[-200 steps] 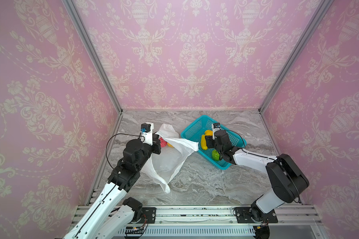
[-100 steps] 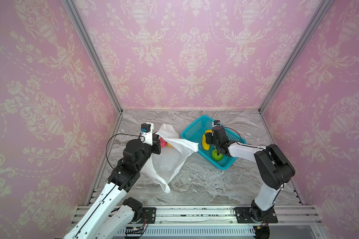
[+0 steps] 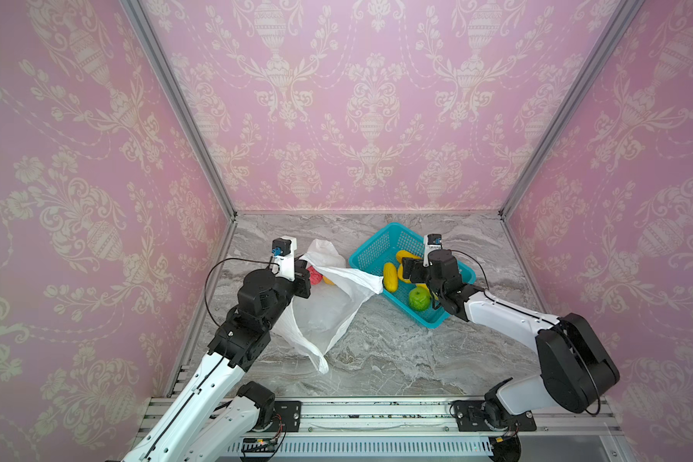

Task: Untie the knot of the plastic bag and take out the fruit
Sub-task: Place the fruit in the basket, then pick up the fruit from the plastic bag.

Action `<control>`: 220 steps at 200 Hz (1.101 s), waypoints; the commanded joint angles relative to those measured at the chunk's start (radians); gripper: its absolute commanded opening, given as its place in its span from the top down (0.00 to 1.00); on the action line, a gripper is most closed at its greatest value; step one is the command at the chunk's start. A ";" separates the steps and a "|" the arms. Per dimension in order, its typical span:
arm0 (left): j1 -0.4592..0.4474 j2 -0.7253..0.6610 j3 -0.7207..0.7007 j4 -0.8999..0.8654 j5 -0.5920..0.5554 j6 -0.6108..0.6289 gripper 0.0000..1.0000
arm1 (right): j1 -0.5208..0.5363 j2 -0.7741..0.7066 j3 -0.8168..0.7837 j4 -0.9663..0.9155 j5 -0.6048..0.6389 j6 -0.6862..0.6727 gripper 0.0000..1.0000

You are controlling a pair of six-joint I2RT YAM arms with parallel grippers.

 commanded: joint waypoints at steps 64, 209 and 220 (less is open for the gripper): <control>-0.007 0.002 -0.012 0.018 -0.012 -0.009 1.00 | 0.259 -0.465 -0.189 0.106 -0.066 -0.269 0.33; -0.008 0.007 -0.009 0.019 -0.006 -0.010 1.00 | 0.632 0.001 0.044 0.194 -0.144 -0.552 0.38; -0.008 0.004 -0.011 0.017 -0.005 -0.010 1.00 | 0.629 0.058 0.082 0.186 -0.129 -0.545 0.39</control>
